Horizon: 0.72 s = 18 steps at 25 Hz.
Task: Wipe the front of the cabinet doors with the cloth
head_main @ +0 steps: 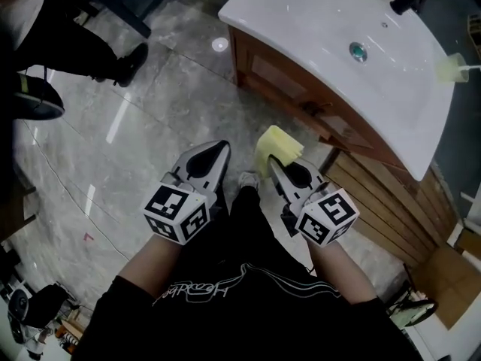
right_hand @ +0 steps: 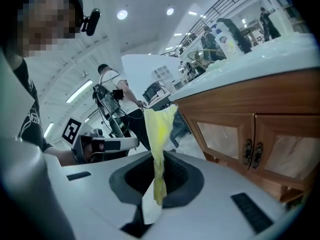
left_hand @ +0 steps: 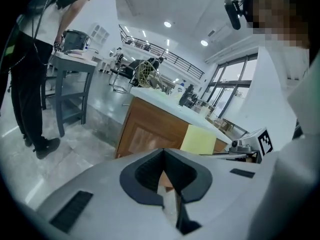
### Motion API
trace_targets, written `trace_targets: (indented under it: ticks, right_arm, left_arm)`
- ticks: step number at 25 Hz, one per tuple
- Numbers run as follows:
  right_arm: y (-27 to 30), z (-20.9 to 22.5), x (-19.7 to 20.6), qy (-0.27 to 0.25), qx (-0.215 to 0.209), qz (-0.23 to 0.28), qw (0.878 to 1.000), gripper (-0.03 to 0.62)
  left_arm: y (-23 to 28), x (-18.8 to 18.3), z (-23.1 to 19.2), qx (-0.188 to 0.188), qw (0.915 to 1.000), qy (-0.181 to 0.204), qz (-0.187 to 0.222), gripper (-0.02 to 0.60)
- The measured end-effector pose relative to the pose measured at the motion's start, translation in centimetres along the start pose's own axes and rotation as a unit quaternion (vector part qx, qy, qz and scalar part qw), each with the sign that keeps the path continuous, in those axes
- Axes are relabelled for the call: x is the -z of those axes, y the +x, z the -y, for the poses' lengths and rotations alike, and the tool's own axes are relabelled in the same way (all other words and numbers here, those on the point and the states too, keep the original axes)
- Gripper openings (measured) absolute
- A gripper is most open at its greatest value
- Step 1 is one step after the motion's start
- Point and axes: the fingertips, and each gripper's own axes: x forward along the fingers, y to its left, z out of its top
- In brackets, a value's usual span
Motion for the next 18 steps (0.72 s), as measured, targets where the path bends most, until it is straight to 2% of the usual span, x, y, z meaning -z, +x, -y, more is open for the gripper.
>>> trace_targets:
  ticks: [4,7,13,18]
  right_arm:
    - [3.8,2.3,1.0,0.011,-0.002,0.019,1.000,0.041]
    - [5.6,4.3,0.6,0.011,0.022,0.038,0.999,0.041]
    - [8.6,6.1,-1.4,0.004,0.071,0.095,0.993,0.041]
    - [10.8,6.5,-3.8,-0.015,0.103,0.135,0.985,0.041]
  left_arm:
    - [2.4,0.2,-4.1,0.009,0.9997,-0.021,0.004,0.006]
    - [3.9,0.5,-7.0,0.017,0.9995,-0.026,-0.002,0.006]
    - [5.9,0.4,-10.4,0.054,0.9982,0.011,-0.023,0.006]
    - [6.6,-1.1,-12.2,0.078,0.9965,0.025,-0.018,0.006]
